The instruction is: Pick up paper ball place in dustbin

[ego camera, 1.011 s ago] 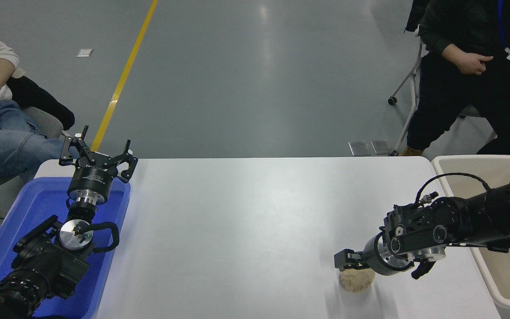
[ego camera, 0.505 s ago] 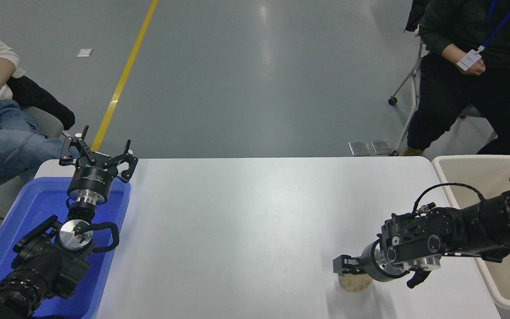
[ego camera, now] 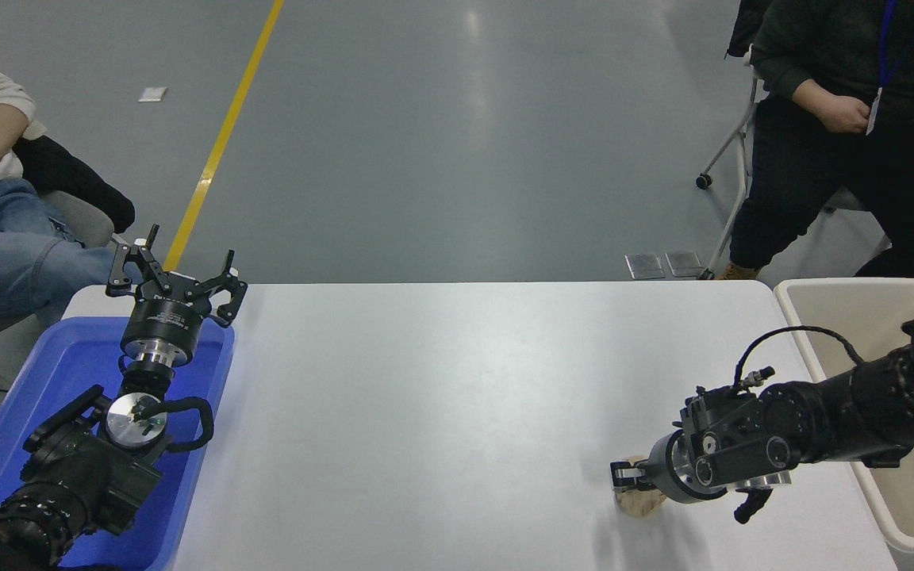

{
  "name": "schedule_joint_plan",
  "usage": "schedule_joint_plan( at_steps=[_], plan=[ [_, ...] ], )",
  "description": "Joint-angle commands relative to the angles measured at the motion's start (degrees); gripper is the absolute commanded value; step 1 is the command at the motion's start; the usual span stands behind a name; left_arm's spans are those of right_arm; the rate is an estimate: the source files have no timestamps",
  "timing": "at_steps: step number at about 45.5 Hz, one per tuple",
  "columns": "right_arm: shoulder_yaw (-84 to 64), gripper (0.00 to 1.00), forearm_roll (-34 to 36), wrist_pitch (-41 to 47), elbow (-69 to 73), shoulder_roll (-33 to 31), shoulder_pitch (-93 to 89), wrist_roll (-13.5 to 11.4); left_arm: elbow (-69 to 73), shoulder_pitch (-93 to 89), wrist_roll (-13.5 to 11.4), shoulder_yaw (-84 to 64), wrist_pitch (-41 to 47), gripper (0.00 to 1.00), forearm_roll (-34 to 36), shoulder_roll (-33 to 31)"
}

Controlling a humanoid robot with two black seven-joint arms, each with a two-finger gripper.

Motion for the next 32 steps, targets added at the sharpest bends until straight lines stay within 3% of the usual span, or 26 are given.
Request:
schedule_joint_plan(
  at_steps=[1,13,32],
  plan=[
    [-2.6,0.0,-0.1,2.3,3.3,-2.9,7.1,0.1,0.0,0.0,0.0,0.0,0.0,0.99,0.0,0.1],
    [-4.0,0.0,0.7,9.2,11.0,-8.2,22.4,0.1,0.0,0.0,0.0,0.0,0.0,0.99,0.0,0.0],
    [-8.4,0.0,6.4,20.5,15.4,-8.3,44.6,0.1,0.0,-0.1,0.0,0.0,0.0,0.99,0.0,0.1]
  ],
)
